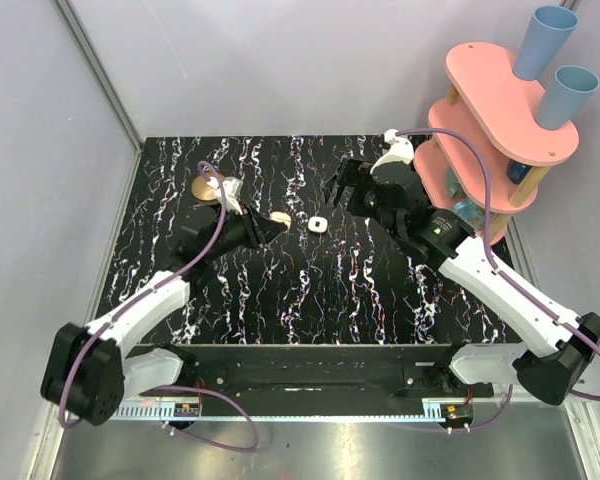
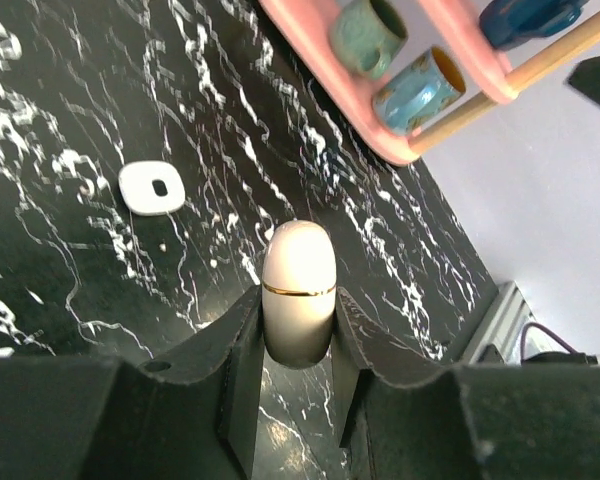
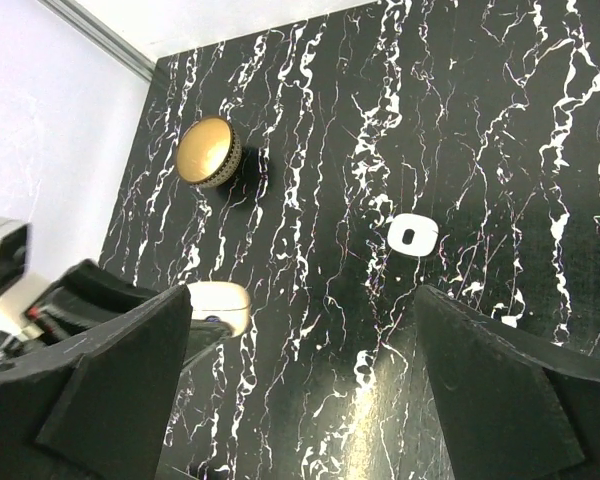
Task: Insert the wireless bluetooth earbuds into the charging case
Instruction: Place the charging case with the earbuds at the center of the board.
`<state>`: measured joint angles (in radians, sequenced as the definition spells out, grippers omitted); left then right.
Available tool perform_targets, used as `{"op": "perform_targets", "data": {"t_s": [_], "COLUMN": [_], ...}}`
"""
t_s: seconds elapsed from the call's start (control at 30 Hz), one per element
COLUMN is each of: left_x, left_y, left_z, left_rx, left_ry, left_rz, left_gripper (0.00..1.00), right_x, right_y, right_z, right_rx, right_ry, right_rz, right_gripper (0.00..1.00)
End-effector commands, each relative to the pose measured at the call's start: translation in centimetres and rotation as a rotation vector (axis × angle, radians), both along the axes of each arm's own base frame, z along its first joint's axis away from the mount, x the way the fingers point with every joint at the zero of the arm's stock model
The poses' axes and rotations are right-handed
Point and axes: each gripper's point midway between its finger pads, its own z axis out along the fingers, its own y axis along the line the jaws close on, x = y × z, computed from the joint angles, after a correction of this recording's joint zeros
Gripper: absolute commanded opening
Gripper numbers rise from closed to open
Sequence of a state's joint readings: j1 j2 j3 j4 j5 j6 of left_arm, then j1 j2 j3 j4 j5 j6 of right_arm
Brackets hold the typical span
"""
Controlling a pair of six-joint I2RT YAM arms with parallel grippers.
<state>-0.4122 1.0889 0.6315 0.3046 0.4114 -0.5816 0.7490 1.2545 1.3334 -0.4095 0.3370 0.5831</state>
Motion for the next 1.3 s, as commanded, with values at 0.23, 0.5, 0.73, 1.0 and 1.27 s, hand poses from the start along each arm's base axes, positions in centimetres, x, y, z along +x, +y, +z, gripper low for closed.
{"op": "perform_targets", "data": {"t_s": [0.23, 0.5, 0.73, 1.0, 1.27], "left_x": [1.4, 2.3, 4.2, 4.7, 3.9], "left_y": [-3.5, -6.3, -9.3, -9.8, -9.1], "left_z": [-2.3, -7.5, -9.6, -14.2, -17.9], "left_rx": [-0.107, -0.157, -0.189, -0.182, -0.131], "left_ry": [0.153, 0.354, 0.417, 0.543, 0.615], "left_rz": [-0.125, -0.184, -0.180, -0.113, -0.051], "left_gripper": [0.00, 0.00, 0.00, 0.02, 0.15], "right_x": [0.5, 1.1, 1.5, 1.5, 1.8], "right_y": [1.0, 1.2, 0.7, -2.4, -2.9], "right_z": [-0.5, -1.2, -1.2, 0.5, 0.3], "right_rx": [0.049, 0.043, 0.028, -0.023, -0.046], "right_ry": [0.032, 0.052, 0.048, -0.026, -0.034], "right_rz": [0.032, 0.040, 0.023, -0.084, -0.110], "right_gripper": [1.00, 1.00, 1.00, 1.00, 1.00]}}
